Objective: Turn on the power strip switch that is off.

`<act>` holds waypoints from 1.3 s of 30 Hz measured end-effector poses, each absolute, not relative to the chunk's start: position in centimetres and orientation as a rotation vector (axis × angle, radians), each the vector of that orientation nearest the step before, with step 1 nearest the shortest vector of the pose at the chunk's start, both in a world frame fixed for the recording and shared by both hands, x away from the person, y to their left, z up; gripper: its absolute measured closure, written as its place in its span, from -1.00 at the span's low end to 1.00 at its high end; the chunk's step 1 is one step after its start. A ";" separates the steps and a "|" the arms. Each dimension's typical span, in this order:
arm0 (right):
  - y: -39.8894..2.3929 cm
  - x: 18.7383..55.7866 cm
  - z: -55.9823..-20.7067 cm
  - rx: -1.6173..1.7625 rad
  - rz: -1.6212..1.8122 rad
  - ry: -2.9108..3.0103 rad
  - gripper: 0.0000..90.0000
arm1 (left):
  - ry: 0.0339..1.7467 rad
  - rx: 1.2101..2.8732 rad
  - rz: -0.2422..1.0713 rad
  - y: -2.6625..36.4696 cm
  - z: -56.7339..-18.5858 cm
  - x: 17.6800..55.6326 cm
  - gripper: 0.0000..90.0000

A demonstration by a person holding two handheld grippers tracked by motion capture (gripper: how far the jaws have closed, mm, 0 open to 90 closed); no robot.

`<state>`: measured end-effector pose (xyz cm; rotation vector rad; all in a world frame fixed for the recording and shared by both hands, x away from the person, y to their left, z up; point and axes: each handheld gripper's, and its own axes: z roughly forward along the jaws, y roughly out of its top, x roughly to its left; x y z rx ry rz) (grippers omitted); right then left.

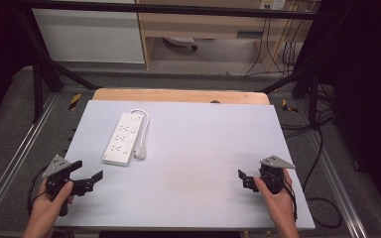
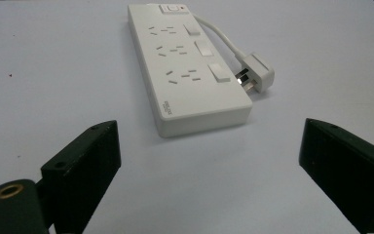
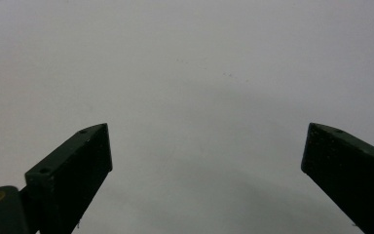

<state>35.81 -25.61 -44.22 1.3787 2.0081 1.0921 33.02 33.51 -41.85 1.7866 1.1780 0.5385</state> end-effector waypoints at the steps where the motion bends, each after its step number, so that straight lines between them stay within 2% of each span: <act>1: -25.6 35.9 -44.2 1.385 1.099 2.002 -0.86 | 1.177 1.782 0.539 33.7 -41.8 33.0 -0.81; 29: -25.1 35.9 -44.2 1.331 1.092 2.022 -0.89 | 1.129 1.779 0.494 32.9 -41.0 33.9 -0.78; 39: -25.0 36.1 -44.1 1.337 1.098 2.014 -0.91 | 1.133 1.772 0.490 32.6 -39.8 34.8 -0.86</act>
